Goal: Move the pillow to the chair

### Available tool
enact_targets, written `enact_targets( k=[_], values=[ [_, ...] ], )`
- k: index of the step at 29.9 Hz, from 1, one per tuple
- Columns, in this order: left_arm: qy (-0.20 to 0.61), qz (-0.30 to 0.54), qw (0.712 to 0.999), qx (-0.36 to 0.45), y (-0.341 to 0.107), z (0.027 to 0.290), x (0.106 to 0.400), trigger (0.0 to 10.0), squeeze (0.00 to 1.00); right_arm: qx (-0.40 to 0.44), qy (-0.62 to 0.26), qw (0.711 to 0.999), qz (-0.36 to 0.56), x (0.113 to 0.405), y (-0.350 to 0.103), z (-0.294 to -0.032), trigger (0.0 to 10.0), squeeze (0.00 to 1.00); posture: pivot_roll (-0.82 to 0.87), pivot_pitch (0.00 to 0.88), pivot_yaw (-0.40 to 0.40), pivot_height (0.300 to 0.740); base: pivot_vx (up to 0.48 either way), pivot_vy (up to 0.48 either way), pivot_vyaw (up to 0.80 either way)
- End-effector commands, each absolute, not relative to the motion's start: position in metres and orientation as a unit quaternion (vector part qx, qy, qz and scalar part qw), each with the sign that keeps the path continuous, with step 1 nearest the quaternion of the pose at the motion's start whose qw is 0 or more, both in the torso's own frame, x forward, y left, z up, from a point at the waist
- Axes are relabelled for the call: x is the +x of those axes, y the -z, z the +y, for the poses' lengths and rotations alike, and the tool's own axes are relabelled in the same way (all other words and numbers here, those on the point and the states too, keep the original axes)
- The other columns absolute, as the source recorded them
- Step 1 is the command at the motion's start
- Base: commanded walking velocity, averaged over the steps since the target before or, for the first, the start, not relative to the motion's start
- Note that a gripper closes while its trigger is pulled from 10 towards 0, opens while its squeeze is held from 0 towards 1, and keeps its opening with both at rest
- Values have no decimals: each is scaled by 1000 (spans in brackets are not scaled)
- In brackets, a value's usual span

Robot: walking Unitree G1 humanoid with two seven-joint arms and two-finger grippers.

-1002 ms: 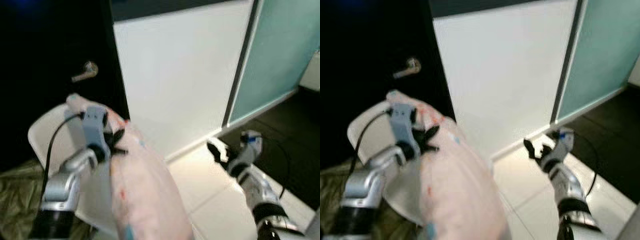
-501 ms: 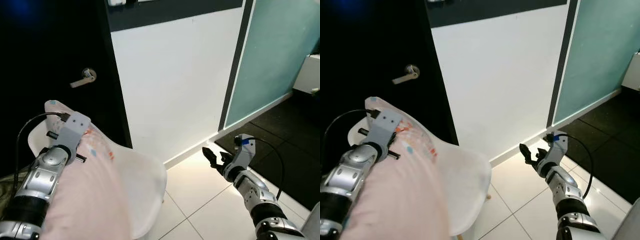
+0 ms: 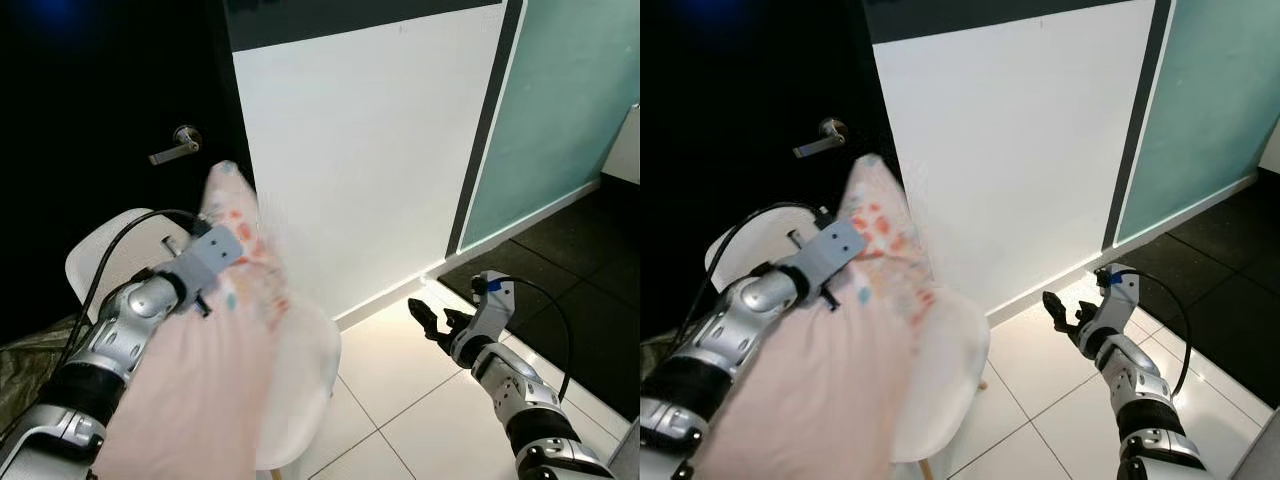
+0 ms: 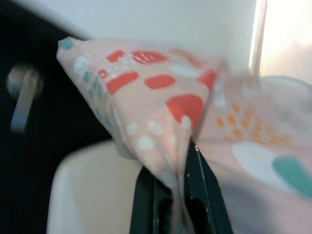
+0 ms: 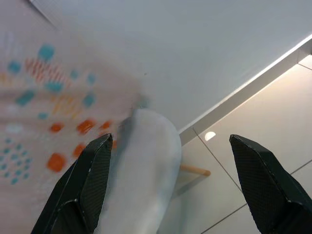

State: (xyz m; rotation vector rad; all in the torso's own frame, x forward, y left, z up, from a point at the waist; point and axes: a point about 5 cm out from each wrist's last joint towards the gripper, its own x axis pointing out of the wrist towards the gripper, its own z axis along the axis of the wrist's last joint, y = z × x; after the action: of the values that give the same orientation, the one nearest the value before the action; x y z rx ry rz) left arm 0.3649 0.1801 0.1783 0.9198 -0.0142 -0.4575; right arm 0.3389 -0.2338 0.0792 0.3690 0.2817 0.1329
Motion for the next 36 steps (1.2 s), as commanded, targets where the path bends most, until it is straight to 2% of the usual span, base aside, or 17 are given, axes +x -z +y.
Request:
enact_targets(
  k=[1, 3, 7, 14, 17, 20, 21, 23, 26, 27, 28, 31, 32, 33, 36],
  values=[
    [189, -44, 826, 529, -202, 192, 374, 10000, 0, 182, -68, 970, 149, 338, -77, -230, 10000, 0, -237, 45, 69, 646, 0, 0, 0],
    [156, -44, 791, 590, -209, 204, 381, 10000, 0, 183, -68, 969, 151, 338, -77, -230, 10000, 0, -240, 47, 71, 636, 0, 0, 0],
    [105, -39, 761, 639, -221, 220, 388, 10000, 0, 186, -67, 968, 155, 336, -75, -231, 10000, 0, -240, 54, 72, 621, 0, 0, 0],
    [42, -62, 745, 663, -247, 231, 396, 10000, 0, 189, -67, 967, 157, 334, -74, -232, 10000, 0, -239, 61, 74, 591, 0, 0, 0],
    [14, -85, 755, 651, -259, 229, 398, 10000, 0, 190, -66, 967, 155, 334, -75, -232, 10000, 0, -238, 62, 78, 581, 0, 0, 0],
    [4, -122, 749, 651, -262, 218, 401, 10000, 0, 192, -65, 967, 152, 334, -76, -231, 10000, 0, -240, 63, 83, 571, 0, 0, 0],
    [11, -135, 754, 643, -256, 210, 402, 10000, 0, 192, -65, 967, 151, 334, -76, -231, 10000, 0, -244, 65, 89, 566, 0, 0, 0],
    [63, -119, 797, 589, -225, 188, 400, 10000, 0, 193, -64, 967, 151, 332, -75, -231, 10000, 0, -243, 70, 92, 556, 0, 0, 0],
    [81, -109, 813, 566, -213, 181, 399, 10000, 0, 193, -64, 967, 151, 331, -74, -231, 10000, 0, -243, 70, 92, 551, 0, 0, 0],
    [123, -57, 883, 449, -182, 165, 394, 10000, 0, 193, -62, 967, 152, 329, -72, -231, 10000, 0, -250, 75, 97, 541, 0, 0, 0],
    [135, -38, 905, 401, -172, 160, 392, 10000, 0, 193, -62, 967, 153, 328, -72, -231, 10000, 0, -250, 75, 97, 536, 0, 0, 0],
    [142, -27, 917, 371, -166, 157, 391, 10000, 0, 193, -62, 967, 153, 328, -71, -231, 10000, 0, -250, 75, 97, 531, 0, 0, 0],
    [139, -15, 941, 309, -163, 155, 391, 10000, 0, 192, -61, 967, 154, 328, -71, -231, 10000, 0, -256, 78, 99, 526, 0, 0, 0],
    [149, -2, 975, 164, -162, 149, 390, 10000, 0, 187, -56, 967, 161, 326, -70, -234, 10000, 0, -256, 78, 99, 516, 0, 0, 0],
    [149, -2, 975, 164, -162, 149, 390, 10000, 0, 187, -56, 967, 161, 326, -70, -234, 10000, 0, -256, 78, 99, 511, 0, 0, 0]
  ],
)
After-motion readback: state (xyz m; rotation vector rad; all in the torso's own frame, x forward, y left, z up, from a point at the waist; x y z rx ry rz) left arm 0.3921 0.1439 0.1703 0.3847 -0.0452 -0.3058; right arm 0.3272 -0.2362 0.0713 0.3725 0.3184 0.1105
